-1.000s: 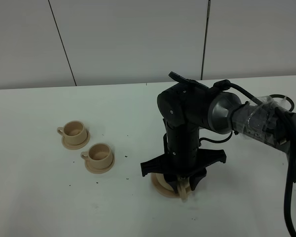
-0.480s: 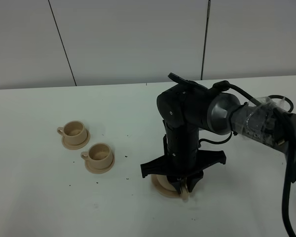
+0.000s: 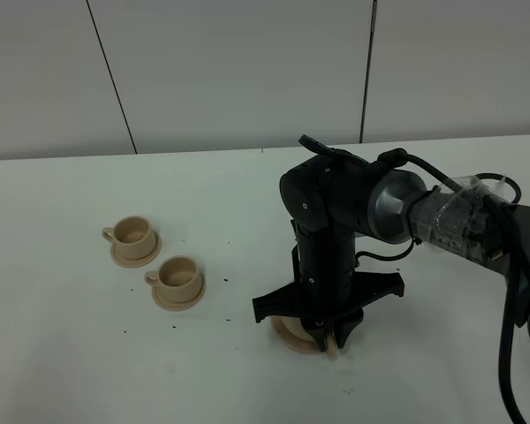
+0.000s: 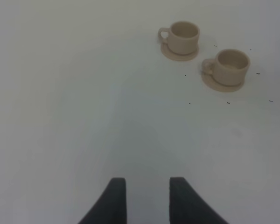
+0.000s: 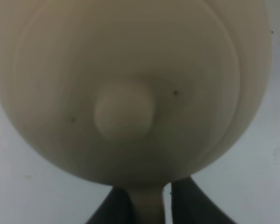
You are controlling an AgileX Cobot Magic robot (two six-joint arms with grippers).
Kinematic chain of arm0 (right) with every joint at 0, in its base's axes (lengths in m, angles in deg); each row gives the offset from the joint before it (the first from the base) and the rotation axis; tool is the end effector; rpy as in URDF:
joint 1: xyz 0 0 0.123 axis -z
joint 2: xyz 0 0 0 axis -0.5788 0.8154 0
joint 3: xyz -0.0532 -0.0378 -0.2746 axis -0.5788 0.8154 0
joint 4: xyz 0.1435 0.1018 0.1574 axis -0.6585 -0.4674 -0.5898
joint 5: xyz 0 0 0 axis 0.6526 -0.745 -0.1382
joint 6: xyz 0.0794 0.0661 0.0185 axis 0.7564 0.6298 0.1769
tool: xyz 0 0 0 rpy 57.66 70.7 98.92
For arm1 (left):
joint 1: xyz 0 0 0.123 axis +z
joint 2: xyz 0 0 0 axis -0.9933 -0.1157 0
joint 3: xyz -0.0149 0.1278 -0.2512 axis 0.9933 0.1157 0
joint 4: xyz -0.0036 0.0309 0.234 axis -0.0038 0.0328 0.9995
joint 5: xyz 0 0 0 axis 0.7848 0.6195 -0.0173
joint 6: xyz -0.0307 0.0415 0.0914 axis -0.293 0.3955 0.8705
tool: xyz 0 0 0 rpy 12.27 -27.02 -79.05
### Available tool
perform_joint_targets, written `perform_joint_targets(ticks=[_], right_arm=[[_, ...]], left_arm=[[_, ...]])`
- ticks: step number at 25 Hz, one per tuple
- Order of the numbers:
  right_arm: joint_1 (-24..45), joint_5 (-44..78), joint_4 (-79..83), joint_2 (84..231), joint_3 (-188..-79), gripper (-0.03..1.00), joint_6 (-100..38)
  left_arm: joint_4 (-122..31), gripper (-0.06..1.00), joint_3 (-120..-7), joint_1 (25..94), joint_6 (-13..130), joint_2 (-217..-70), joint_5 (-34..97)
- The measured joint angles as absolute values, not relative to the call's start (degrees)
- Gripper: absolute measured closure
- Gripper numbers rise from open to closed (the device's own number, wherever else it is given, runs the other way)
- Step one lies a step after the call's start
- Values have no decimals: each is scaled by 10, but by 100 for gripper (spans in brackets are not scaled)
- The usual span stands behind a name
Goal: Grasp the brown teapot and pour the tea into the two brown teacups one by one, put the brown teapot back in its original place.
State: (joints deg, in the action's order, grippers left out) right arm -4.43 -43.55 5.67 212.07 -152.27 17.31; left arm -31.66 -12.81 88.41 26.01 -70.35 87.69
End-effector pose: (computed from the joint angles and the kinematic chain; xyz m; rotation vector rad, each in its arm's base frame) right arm 0.3176 0.2739 0.1436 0.3328 -3.0356 -0.0370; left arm -0.0043 -0.0004 0.2663 -0.0648 2.0152 0.0713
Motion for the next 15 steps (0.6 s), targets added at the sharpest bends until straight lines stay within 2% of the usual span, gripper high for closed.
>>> perform_joint_targets(ticks=[6,15], right_arm=[[-44,-436,57,2121,-1523,78,171],[-44,-437,59,2121,-1523,67,170]], left_arm=[[-317,65,-128,884,260,-704,877],[-317,65,-128,884,260,-704,877]])
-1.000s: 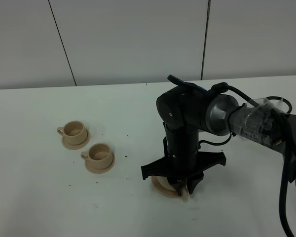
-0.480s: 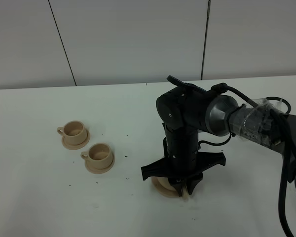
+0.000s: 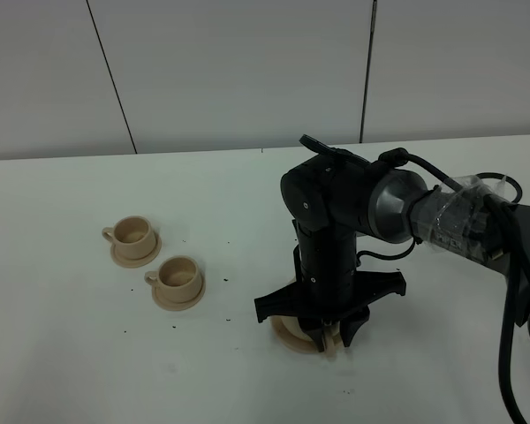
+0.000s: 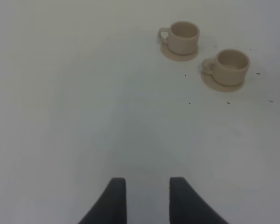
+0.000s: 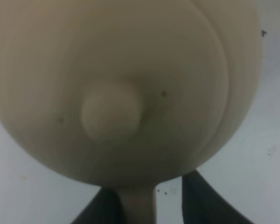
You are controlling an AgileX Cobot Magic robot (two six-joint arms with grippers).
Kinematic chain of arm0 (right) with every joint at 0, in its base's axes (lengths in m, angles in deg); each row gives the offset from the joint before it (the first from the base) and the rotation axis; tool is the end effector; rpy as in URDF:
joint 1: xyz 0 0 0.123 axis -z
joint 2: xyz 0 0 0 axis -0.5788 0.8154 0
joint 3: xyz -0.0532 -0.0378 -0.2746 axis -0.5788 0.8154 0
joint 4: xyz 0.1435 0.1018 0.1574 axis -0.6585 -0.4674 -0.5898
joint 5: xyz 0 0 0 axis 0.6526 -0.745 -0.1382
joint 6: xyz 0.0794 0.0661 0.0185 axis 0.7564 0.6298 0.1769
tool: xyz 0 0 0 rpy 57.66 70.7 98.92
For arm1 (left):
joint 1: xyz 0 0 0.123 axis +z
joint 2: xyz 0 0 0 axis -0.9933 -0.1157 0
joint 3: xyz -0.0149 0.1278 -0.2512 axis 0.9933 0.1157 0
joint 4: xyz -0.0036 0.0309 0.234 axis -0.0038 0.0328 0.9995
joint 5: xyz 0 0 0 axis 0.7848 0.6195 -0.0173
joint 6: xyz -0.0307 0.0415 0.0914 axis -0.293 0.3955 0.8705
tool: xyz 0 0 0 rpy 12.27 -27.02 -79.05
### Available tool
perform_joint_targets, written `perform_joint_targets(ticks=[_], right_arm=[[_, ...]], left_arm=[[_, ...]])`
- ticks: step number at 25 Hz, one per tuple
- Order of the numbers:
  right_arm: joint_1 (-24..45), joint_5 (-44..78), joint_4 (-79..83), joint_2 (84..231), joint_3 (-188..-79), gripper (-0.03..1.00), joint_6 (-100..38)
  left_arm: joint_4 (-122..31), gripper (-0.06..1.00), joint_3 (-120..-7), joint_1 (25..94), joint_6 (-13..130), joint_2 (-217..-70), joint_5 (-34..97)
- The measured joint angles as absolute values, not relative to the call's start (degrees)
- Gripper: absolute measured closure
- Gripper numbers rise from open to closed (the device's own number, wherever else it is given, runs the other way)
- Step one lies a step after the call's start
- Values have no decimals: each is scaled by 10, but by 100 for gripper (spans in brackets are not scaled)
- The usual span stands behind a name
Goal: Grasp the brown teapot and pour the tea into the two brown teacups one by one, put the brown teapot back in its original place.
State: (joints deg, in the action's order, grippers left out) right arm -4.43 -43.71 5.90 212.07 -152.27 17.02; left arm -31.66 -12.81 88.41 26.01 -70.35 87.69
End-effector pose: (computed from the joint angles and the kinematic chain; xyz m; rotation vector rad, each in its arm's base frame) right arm 0.3176 0.2734 0.1436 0.3429 -3.0342 -0.0303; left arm -0.0043 -0.0004 0.2663 -0.0648 2.0152 0.0713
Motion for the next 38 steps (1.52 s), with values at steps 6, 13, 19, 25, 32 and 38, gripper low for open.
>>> perform_joint_targets(ticks=[6,13,19,25,32,38], right_arm=[[-44,-437,59,2120,-1523,67,169],[-44,-436,62,2115,-1523,67,169],[-44,-436,64,2115,-1523,74,158],[-44,-438,70,2115,-1523,87,151],[-44,-436,70,2115,-1523,87,141],[-44,-436,71,2114,-1523,87,137]], left_arm=[[-317,65,-128,884,260,-704,877],[-317,65,-128,884,260,-704,877],[-317,65,-128,884,260,-704,877],[-317,65,-128,884,259,-704,877],[-317,65,-128,884,259,-704,877],[-317,65,-128,884,259,-704,877]])
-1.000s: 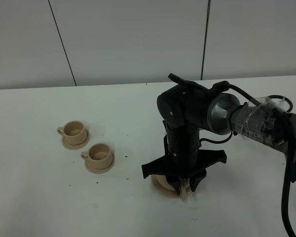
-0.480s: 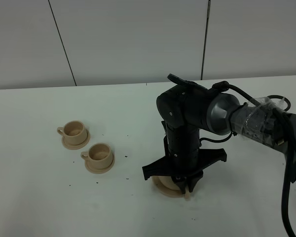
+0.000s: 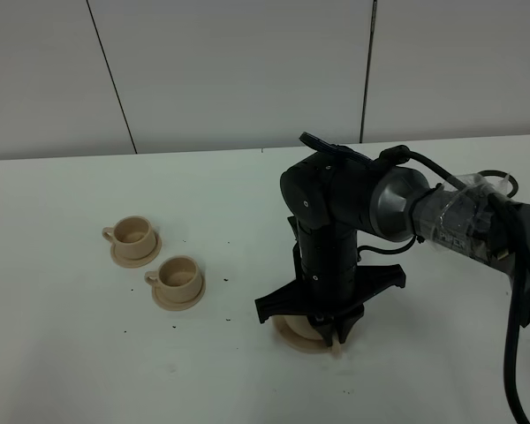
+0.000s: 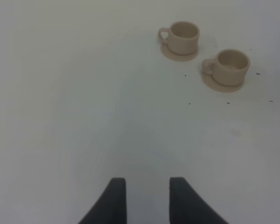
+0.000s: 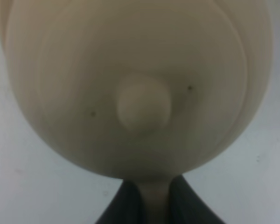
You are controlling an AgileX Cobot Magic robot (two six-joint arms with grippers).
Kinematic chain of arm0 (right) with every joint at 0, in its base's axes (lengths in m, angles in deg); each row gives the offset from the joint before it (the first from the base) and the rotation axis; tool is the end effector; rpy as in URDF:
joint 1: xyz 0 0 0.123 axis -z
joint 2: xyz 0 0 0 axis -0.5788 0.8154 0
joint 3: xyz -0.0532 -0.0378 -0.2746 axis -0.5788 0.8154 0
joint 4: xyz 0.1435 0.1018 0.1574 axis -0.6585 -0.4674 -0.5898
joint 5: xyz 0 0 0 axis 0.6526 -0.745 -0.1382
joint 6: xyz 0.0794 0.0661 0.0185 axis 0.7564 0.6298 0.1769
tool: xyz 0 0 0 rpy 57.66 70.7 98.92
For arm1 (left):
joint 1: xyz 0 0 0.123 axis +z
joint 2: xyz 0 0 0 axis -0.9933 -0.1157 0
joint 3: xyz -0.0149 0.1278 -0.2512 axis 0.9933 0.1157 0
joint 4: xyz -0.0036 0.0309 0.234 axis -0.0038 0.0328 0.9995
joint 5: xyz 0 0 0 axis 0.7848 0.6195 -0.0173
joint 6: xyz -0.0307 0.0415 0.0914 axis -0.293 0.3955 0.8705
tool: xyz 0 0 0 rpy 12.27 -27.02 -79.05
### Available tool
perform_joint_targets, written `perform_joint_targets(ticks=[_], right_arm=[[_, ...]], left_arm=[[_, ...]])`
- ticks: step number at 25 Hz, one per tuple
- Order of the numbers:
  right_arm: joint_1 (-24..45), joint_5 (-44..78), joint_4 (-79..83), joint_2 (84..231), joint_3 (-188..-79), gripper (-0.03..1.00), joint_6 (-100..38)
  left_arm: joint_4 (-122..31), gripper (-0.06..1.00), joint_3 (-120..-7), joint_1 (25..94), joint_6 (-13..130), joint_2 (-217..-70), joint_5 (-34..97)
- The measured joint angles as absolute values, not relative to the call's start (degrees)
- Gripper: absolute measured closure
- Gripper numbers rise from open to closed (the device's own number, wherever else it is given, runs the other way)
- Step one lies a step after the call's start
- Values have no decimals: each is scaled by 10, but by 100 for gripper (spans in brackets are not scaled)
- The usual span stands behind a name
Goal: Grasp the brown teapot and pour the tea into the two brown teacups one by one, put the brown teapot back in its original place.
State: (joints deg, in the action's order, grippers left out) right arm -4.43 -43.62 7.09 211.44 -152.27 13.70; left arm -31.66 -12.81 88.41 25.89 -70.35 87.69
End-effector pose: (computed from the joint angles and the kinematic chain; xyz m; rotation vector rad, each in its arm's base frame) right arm 0.3189 0.2717 0.1481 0.4458 -3.0424 -0.0190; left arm -0.0043 -0.0004 0.2663 -0.0669 2.0151 0.0699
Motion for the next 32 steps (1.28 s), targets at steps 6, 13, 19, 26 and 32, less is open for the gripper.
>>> perform_joint_targets(ticks=[6,13,19,26,32], right_arm=[[-44,-436,78,2105,-1523,87,137],[-44,-436,81,2103,-1523,87,127],[-45,-435,87,2098,-1523,87,123],[-49,-435,99,2088,-1523,88,122],[-50,-435,99,2088,-1523,88,122]], left_arm=[[-317,65,-128,884,259,-704,877],[-317,65,-128,884,259,-704,877],[-317,65,-128,884,259,-704,877],[-317,65,-128,884,259,-704,877],[-317,65,-128,884,259,-704,877]])
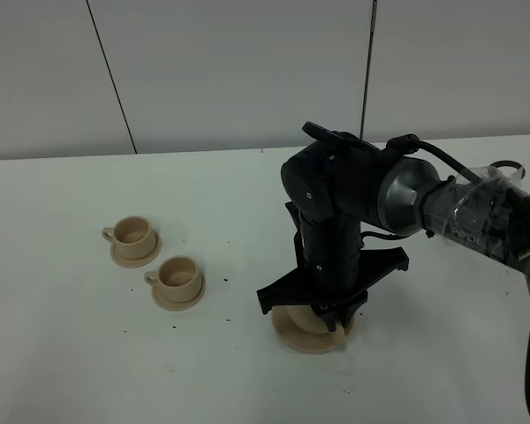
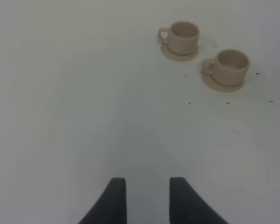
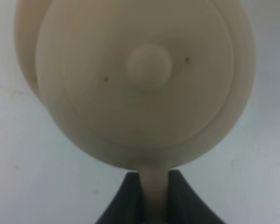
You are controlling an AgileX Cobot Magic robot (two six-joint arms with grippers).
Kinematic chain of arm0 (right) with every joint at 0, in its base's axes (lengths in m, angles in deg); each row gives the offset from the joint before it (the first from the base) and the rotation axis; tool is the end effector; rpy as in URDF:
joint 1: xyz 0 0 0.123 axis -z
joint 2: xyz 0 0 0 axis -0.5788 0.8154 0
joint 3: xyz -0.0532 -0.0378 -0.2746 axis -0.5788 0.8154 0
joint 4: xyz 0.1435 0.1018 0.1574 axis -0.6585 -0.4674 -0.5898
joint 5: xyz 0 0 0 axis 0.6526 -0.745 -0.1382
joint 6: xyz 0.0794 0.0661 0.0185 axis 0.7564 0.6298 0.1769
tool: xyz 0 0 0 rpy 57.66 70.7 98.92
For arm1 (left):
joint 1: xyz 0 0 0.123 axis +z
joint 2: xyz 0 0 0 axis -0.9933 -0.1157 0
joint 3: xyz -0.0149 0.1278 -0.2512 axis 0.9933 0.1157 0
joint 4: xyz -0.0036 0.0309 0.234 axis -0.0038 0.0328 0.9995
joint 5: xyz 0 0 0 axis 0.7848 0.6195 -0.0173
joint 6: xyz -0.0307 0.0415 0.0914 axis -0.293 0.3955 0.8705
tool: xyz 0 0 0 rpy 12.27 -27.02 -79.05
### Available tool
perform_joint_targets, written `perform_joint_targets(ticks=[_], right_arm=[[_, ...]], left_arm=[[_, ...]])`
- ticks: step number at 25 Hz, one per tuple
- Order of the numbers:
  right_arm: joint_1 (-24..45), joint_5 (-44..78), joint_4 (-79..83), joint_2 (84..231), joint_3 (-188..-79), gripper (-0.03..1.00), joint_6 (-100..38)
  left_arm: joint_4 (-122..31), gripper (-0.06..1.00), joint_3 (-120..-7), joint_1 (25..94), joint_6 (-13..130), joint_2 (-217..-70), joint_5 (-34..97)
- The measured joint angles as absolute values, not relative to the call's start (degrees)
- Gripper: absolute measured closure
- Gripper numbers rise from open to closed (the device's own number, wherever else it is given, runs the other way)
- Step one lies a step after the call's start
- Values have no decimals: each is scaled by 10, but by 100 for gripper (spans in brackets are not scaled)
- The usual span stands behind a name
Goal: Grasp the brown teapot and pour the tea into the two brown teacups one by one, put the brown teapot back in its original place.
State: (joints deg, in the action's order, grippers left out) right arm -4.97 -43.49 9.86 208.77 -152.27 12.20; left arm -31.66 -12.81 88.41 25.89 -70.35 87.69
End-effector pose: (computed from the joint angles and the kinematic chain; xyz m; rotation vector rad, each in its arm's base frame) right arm 0.3183 0.2701 0.1675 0.5379 -3.0935 0.0017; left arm -0.0043 -0.0004 0.2663 -0.0669 2.0151 0.0699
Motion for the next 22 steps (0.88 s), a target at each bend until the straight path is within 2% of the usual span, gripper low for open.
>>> perform_joint_targets(ticks=[22], right_arm=[[-56,-427,99,2091,-1523,88,124]], left_arm=[[-317,65,-128,884,259,-704,877]])
